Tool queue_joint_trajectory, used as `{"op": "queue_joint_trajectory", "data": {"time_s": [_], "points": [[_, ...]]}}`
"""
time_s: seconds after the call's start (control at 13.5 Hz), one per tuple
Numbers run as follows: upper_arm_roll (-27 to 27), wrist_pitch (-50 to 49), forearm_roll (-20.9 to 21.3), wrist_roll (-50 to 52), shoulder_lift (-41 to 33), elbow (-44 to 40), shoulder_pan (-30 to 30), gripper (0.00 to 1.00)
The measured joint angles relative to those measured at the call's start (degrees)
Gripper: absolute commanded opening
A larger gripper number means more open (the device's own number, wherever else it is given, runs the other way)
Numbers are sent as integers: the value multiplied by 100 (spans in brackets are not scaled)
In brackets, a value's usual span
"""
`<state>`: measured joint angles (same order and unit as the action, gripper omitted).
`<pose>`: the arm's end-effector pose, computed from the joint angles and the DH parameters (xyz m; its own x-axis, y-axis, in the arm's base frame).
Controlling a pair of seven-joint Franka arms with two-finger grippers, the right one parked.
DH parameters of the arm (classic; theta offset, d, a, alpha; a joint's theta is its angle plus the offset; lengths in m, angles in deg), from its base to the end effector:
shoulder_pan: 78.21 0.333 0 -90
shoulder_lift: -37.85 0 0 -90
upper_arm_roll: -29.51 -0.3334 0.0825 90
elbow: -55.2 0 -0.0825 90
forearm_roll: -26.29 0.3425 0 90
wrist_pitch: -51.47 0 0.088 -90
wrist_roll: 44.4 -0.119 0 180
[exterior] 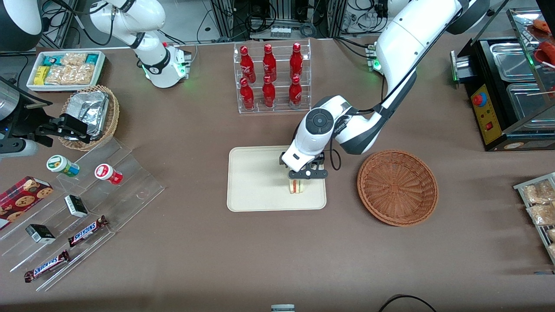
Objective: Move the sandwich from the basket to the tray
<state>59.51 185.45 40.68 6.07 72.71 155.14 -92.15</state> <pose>0.5006 -0.4144 0.2991 0.9992 0.0331 -0.0223 0.0356 -0.9914 0.1257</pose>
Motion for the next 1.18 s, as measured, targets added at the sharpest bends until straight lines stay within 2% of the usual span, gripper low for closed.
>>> {"op": "queue_joint_trajectory", "data": {"time_s": [0.37, 0.96, 1.18], "points": [[-17, -612, 0, 3, -493, -59, 122, 100], [-37, -1431, 0, -7, -1815, -174, 824, 100], [-70, -1849, -32, -175, -2037, -394, 1083, 100]]}}
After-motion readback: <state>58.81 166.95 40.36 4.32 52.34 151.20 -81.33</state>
